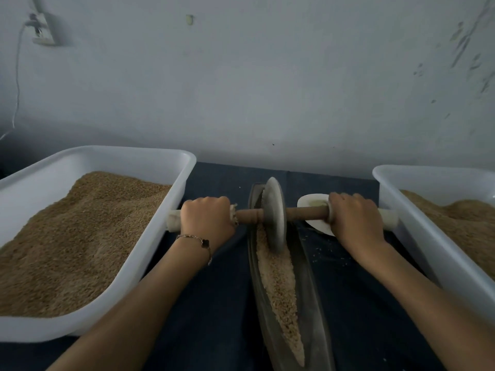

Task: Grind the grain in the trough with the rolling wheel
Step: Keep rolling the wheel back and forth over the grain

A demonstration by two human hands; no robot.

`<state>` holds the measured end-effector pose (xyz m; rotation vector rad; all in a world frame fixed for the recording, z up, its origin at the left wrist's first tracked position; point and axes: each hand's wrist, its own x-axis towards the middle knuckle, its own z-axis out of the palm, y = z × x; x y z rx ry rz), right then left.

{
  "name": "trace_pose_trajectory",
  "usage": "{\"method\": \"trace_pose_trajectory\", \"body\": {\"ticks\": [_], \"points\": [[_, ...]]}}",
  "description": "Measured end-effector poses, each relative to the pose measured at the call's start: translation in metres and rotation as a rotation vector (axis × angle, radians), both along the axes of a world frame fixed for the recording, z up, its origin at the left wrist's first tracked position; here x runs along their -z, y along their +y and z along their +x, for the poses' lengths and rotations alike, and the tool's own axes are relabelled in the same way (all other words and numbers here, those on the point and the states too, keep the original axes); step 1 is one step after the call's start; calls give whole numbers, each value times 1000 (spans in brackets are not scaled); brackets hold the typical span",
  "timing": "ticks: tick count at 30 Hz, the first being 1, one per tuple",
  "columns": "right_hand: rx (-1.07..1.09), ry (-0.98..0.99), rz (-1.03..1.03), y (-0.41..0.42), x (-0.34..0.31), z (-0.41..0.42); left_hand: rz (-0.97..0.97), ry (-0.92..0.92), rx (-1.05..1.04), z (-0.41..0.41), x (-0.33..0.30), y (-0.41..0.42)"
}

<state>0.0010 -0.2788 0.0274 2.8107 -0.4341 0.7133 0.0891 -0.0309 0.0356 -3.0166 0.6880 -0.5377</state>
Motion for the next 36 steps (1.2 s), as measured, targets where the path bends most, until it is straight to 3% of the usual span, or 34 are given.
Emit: {"method": "trace_pose_trajectory", "body": {"ticks": [8,12,17,23,27,36], "points": [[-76,78,81,14,11,-93,84,-29,74,-73,-1,22],[-190,23,55,21,2,-113,100,20,84,-86,2,35],[-200,-45,-22,19,-7,-77,-5,152,12,-67,10,35],[-32,67,-56,-1,-8,-7,-112,65,-8,-23,12,15],[-52,26,-43,-7,-19,19,-172,71,-30,6,8,5],[1,-16,-82,-5,-6,16,-76,39,-39,9,4,-1]]}}
